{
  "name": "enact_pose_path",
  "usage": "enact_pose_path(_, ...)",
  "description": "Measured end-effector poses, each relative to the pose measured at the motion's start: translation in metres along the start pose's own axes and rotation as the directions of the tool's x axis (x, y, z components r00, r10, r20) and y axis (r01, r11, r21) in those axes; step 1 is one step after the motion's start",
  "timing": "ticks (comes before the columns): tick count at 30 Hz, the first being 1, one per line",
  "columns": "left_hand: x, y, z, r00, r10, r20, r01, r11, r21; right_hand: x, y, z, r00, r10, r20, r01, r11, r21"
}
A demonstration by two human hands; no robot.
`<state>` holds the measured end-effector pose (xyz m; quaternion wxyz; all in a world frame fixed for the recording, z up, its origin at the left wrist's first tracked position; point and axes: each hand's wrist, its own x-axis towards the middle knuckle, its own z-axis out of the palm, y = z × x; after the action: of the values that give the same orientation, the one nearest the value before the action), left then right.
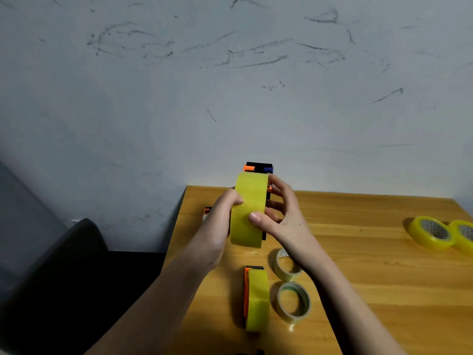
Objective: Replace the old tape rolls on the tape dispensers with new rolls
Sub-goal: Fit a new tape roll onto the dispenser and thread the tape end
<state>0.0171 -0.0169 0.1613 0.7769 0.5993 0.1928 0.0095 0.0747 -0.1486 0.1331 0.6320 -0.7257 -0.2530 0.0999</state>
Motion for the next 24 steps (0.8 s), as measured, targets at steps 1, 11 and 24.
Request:
enact_pose_path(1,-0.001,0.001,0.002,1.0,0.001,-0.013,-0.001,1.0,0.006,0.0,0.0,0.0,1.0,-0.017,-0.007,0.016,0.999,-0.03)
enact_pose_path(11,-0.005,0.007,0.007,0.991,0.088,0.097,-0.081,0.994,-0.077,-0.005,-0.003,-0.012,0.929,-0.362,0.081,0.363,0.845,-0.393)
enact_pose_path(24,-0.013,0.009,0.009,0.967,0.176,0.185,-0.17,0.984,-0.049,-0.006,-0.002,-0.01,0.894,-0.443,0.063,0.436,0.833,-0.341)
